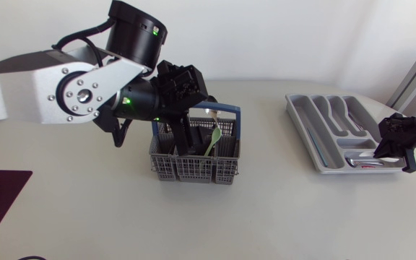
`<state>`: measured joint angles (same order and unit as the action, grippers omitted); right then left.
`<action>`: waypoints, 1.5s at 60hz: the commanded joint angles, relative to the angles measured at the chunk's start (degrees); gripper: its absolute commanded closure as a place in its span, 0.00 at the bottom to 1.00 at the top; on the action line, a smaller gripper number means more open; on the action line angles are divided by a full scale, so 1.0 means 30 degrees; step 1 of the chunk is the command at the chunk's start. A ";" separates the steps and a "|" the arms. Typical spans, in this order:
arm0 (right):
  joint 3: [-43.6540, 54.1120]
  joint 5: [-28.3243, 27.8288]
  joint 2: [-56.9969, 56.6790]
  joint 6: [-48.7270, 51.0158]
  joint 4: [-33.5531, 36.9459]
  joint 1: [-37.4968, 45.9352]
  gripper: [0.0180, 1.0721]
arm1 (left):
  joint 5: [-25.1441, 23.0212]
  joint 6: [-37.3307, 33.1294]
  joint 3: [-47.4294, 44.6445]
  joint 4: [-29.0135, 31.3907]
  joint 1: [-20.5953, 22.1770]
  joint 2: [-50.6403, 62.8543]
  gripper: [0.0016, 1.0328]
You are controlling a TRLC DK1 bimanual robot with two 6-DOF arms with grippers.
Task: Sort the cutlery from the basket into the organizer compartments.
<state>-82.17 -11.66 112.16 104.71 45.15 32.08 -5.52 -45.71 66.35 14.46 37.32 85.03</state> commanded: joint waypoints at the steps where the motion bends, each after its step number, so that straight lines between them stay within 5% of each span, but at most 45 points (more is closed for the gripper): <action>1: 0.0320 0.0313 0.0436 0.1016 -0.0693 0.0207 0.94 | 0.0140 -0.0787 -0.0494 -0.0161 0.0187 0.0483 0.07; 26: 0.0613 0.2481 0.1461 0.1954 -0.1045 -0.0701 0.84 | 0.0258 -0.1286 -0.0787 -0.0161 0.0392 0.0630 0.07; 38: 0.0760 0.1836 0.1227 0.1104 -0.3007 -0.0936 0.49 | 0.0258 -0.1315 -0.0963 -0.0161 0.0421 0.0571 0.07; 50: 0.1844 0.0313 -0.0355 -0.0419 -0.4238 -0.0496 0.36 | 0.0258 -0.1432 -0.1022 -0.0161 0.0421 0.0630 0.07; 73: 0.7908 -0.3877 -0.7123 -0.4668 -0.4355 -0.1756 0.36 | 0.0199 -0.1139 0.0267 0.1099 0.0743 0.1743 0.07; 90: 1.0398 -0.5254 -1.3041 -1.4218 -0.4267 -0.7440 0.36 | -0.0006 -0.0582 0.0297 0.1919 0.0450 0.1948 0.07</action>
<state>-53.08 -26.83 77.28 72.69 31.88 14.52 -5.15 -48.03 65.95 19.51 39.18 89.95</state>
